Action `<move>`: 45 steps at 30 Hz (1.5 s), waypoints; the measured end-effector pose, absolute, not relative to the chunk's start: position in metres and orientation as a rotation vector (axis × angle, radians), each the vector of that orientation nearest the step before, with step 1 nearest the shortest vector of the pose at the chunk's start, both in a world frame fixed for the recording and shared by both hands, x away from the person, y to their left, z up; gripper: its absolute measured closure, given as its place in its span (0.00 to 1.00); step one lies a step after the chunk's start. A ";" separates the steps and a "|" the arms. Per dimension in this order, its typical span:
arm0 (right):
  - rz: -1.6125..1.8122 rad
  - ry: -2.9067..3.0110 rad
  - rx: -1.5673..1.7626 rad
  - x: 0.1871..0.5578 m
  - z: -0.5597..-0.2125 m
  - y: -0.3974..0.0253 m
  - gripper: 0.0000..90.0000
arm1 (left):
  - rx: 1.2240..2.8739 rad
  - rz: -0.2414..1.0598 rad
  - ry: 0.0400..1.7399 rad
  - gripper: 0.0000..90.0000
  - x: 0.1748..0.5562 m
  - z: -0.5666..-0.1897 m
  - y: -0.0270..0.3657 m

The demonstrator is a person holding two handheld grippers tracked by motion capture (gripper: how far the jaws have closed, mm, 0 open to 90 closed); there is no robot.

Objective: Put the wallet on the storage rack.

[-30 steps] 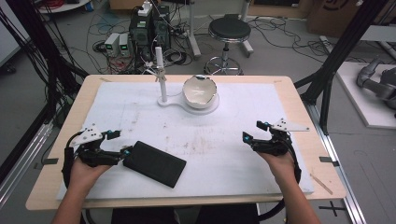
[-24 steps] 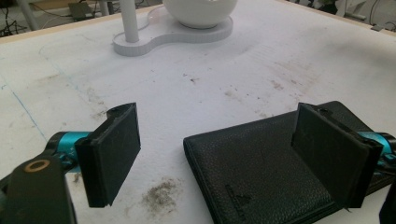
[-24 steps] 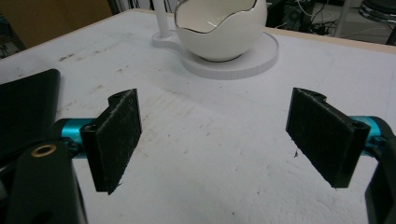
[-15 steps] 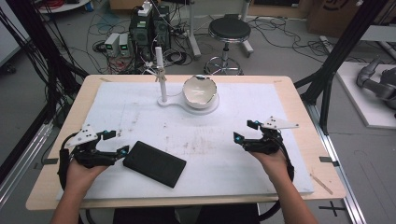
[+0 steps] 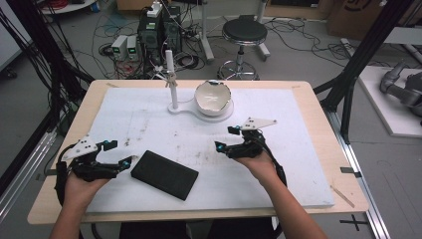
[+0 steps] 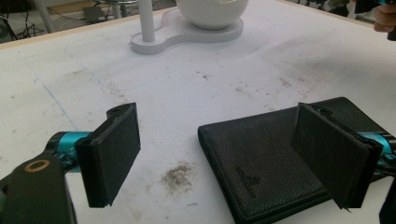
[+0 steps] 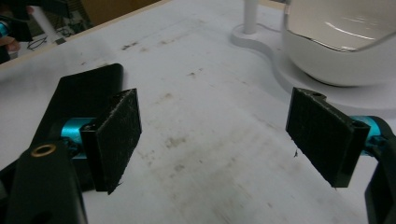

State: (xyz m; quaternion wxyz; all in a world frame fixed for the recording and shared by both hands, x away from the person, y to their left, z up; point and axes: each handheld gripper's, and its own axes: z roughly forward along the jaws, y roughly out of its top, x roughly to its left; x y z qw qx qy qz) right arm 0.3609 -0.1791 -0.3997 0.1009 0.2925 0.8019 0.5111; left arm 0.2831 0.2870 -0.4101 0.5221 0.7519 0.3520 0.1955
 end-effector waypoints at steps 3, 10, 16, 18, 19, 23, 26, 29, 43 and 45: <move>1.505 2.419 0.836 0.365 -0.402 -0.162 0.21 | 1.803 0.475 0.845 0.17 0.280 -0.410 0.291; 1.475 2.536 0.796 0.369 -0.413 -0.134 0.21 | 1.804 0.481 0.853 0.17 0.274 -0.412 0.295; 1.455 2.602 0.769 0.368 -0.422 -0.116 0.21 | 1.812 0.480 0.850 0.17 0.272 -0.413 0.295; 1.433 2.643 0.758 0.366 -0.426 -0.109 0.21 | 1.812 0.483 0.855 0.17 0.272 -0.413 0.297; 1.427 2.666 0.745 0.365 -0.428 -0.106 0.21 | 1.810 0.481 0.857 0.17 0.272 -0.413 0.297; 1.381 2.760 0.721 0.360 -0.436 -0.094 0.21 | 1.807 0.484 0.857 0.17 0.272 -0.413 0.297; 1.333 2.836 0.679 0.355 -0.443 -0.085 0.21 | 1.812 0.483 0.855 0.17 0.272 -0.413 0.296; 1.278 2.898 0.651 0.351 -0.450 -0.079 0.25 | 1.817 0.484 0.852 0.17 0.272 -0.413 0.296; 1.327 3.000 0.638 0.346 -0.449 -0.080 0.65 | 1.822 0.482 0.849 0.17 0.272 -0.413 0.292; 1.334 2.987 0.638 0.346 -0.448 -0.081 0.72 | 1.823 0.483 0.849 0.17 0.272 -0.413 0.292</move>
